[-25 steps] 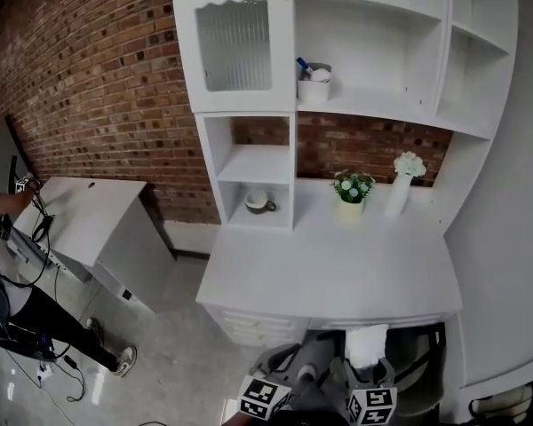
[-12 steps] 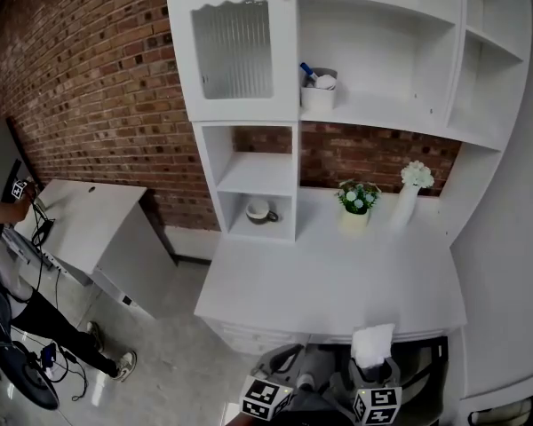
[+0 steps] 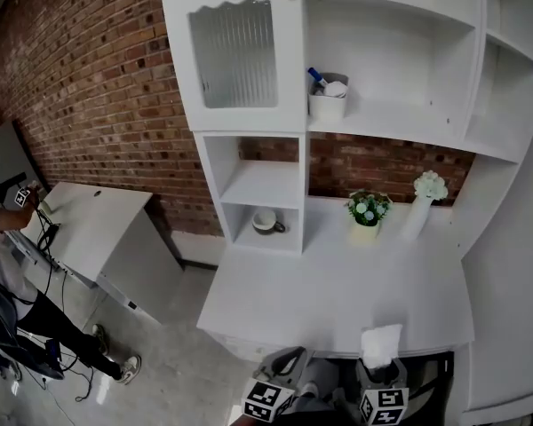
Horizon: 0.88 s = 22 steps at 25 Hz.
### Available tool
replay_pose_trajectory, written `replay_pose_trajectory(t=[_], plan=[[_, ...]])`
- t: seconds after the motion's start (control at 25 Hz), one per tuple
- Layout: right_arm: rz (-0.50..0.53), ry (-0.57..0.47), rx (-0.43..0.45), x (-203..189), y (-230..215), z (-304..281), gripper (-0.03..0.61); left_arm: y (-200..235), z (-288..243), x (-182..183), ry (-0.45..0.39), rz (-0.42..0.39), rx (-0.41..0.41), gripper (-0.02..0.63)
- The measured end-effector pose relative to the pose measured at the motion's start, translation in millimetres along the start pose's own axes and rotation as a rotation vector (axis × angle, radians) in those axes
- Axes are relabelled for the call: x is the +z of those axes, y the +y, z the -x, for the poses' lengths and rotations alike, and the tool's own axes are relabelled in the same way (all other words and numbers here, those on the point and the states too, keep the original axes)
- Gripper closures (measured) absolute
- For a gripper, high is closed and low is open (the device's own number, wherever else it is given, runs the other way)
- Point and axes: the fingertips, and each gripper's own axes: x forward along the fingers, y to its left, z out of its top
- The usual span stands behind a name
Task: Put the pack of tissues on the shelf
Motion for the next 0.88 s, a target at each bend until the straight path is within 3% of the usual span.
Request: replay_pose_trajectory(t=[0.88], plan=[[-0.042,-0.058,0.075,85,-75,-65,0.298,10,-98,49,0.019,-0.005,0.021,0.595]])
